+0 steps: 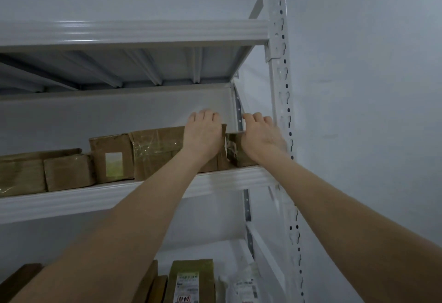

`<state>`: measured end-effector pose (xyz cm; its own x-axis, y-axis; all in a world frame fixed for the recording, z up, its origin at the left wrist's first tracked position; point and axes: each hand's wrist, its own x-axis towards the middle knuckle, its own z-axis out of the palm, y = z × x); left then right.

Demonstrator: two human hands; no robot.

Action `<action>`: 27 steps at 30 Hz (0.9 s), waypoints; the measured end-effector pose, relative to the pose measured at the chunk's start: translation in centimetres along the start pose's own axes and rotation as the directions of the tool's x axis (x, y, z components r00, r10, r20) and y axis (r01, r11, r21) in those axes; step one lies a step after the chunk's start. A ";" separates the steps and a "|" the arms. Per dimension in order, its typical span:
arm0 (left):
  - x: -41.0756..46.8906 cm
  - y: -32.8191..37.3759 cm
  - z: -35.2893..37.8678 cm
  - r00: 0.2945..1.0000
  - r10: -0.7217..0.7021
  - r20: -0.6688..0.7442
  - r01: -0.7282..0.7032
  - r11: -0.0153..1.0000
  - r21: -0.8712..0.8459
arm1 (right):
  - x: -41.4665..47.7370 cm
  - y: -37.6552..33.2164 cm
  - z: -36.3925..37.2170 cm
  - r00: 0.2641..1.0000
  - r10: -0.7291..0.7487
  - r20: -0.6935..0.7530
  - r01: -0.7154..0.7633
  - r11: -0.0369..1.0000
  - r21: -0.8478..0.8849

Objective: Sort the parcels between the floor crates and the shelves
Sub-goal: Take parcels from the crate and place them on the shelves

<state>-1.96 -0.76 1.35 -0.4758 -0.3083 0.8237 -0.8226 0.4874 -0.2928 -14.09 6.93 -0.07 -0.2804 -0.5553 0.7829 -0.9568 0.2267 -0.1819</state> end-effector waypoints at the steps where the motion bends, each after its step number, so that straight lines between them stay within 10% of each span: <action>1: 0.6 1.4 0.0 0.997 0.075 -0.022 -0.076 0.996 -0.055 | 0.1 0.8 -0.3 0.999 0.031 -0.030 -0.032 0.999 -0.019; 8: 2.6 7.0 2.3 0.960 0.180 0.216 -0.136 0.969 -0.205 | -0.4 4.8 -0.8 0.997 0.078 0.027 -0.075 0.994 -0.081; 18: 0.0 5.5 1.4 0.993 0.101 -0.055 -0.113 0.947 -0.300 | -0.9 3.8 0.0 0.995 0.095 0.015 -0.096 0.994 0.045; 27: -1.1 6.4 -0.7 0.929 -0.347 0.130 0.286 0.446 -0.848 | -1.1 3.1 -0.5 0.953 0.298 0.059 -0.299 0.884 0.358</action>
<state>-6.45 3.28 -1.12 -0.1971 -0.5619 0.8033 -0.2393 0.8222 0.5164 -16.72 8.63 -1.17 -0.5572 -0.5085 0.6564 -0.7896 0.0800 -0.6084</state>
